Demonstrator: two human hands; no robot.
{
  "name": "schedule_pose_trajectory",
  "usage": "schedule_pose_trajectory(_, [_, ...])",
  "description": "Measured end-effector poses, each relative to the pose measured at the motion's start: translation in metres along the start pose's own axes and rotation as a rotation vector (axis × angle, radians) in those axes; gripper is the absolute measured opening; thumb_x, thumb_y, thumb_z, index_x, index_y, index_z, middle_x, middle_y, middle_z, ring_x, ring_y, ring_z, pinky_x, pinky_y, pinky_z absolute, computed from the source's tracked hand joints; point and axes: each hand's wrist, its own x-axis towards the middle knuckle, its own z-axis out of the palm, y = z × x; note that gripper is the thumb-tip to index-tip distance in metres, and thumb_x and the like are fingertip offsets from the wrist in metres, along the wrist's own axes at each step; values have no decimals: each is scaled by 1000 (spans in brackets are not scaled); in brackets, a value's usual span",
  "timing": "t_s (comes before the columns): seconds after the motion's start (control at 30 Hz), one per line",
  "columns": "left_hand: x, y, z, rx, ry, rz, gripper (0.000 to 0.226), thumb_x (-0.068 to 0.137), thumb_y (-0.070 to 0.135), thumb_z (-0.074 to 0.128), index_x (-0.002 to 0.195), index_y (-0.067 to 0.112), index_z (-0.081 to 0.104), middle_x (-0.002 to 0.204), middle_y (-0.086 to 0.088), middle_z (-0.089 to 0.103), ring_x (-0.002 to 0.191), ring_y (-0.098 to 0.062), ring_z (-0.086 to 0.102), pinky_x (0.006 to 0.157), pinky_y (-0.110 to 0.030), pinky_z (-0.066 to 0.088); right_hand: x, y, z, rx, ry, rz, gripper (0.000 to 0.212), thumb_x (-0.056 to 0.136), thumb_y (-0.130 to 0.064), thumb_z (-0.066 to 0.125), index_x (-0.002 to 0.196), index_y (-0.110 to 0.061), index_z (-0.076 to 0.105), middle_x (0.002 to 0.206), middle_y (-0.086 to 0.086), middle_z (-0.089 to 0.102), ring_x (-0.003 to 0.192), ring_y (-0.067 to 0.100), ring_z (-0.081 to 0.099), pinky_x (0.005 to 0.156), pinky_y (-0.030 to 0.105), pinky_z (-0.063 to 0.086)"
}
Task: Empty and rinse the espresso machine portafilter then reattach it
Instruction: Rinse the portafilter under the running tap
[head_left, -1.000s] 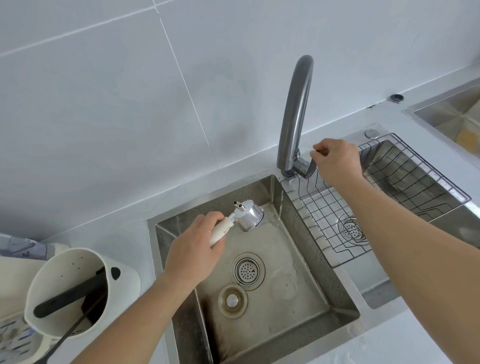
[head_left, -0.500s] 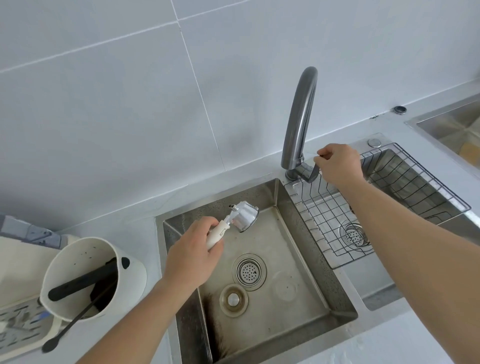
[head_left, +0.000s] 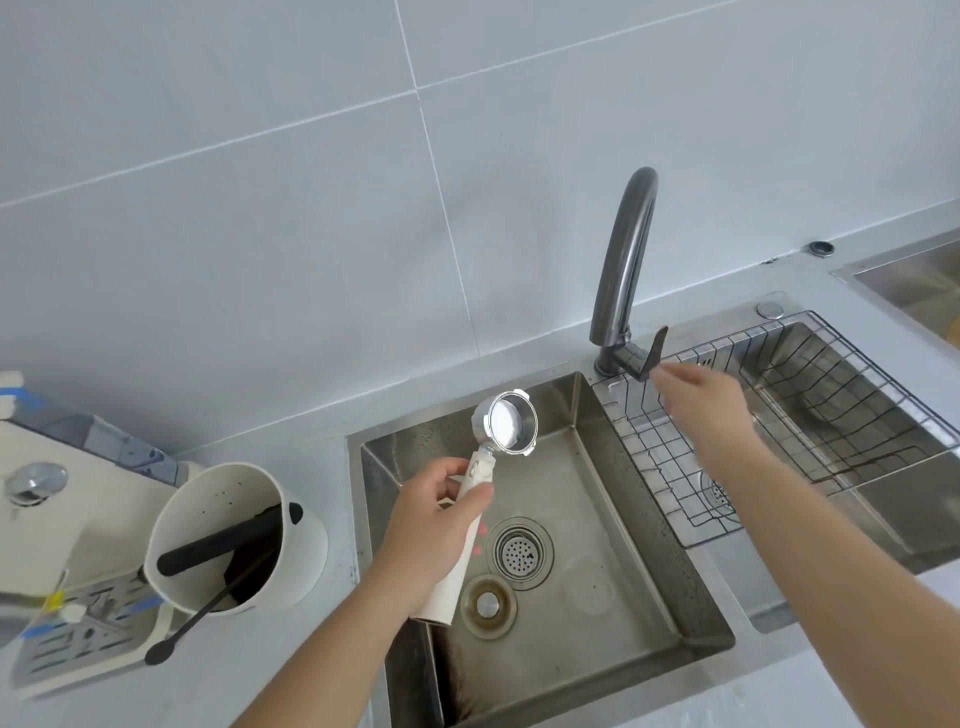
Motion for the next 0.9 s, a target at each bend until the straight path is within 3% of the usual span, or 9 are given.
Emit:
schedule_pose_trajectory(0.1, [-7, 4, -1, -154, -31, -53, 12, 86, 14, 67, 98, 19, 68, 71, -6, 68, 61, -21, 64, 60, -38, 54, -42, 30, 12, 106, -122, 83, 17, 91, -21, 66, 107, -16, 72, 95, 2, 74, 88, 18, 67, 92, 44, 56])
schedule_pose_trajectory(0.17, [-9, 6, 0, -246, -38, -85, 11, 88, 13, 65, 98, 12, 68, 68, -8, 65, 61, -21, 62, 60, -35, 50, -70, 46, 22, 191, -214, 113, 6, 91, -15, 67, 92, -14, 73, 87, 6, 75, 85, 23, 69, 93, 44, 55])
schedule_pose_trajectory(0.27, [-13, 11, 4, -362, -52, -147, 14, 88, 15, 66, 101, 9, 68, 73, -10, 68, 62, -20, 62, 57, -28, 49, -105, 52, 35, 285, -318, 162, 9, 92, -9, 65, 88, -7, 73, 83, 15, 73, 78, 26, 69, 81, 41, 59])
schedule_pose_trajectory(0.4, [-18, 14, 9, -425, -66, -192, 10, 89, 21, 66, 97, 15, 69, 82, -8, 72, 56, -7, 63, 49, -19, 48, -144, 39, 47, 332, -462, 179, 15, 95, -8, 60, 88, -1, 72, 72, 10, 69, 65, 21, 63, 63, 34, 59])
schedule_pose_trajectory(0.5, [-20, 14, 13, -453, -66, -211, 16, 89, 25, 66, 99, 15, 70, 83, -5, 73, 56, -11, 59, 52, -21, 46, -164, 29, 54, 326, -565, 171, 17, 95, -14, 61, 90, -3, 73, 77, 10, 72, 68, 22, 68, 69, 38, 60])
schedule_pose_trajectory(0.67, [-20, 9, 14, -502, -26, -236, 17, 86, 29, 69, 97, 16, 71, 80, 0, 74, 67, -23, 58, 67, -36, 50, -186, 18, 71, 282, -687, 149, 22, 91, -22, 69, 106, -6, 71, 94, 19, 77, 90, 35, 75, 82, 49, 60])
schedule_pose_trajectory(0.8, [-24, 7, 6, -481, -6, -222, 16, 86, 28, 69, 97, 16, 71, 80, 0, 74, 68, -19, 61, 63, -32, 50, -196, 13, 81, 295, -672, 145, 28, 77, -29, 73, 96, -9, 75, 90, 19, 77, 84, 33, 74, 79, 48, 60])
schedule_pose_trajectory(0.9, [-30, 7, -6, -465, -31, -197, 15, 87, 25, 69, 97, 14, 70, 85, -4, 75, 70, -17, 63, 67, -33, 51, -204, 12, 86, 301, -674, 144, 34, 76, -30, 72, 99, -6, 73, 92, 22, 75, 80, 28, 71, 77, 46, 58])
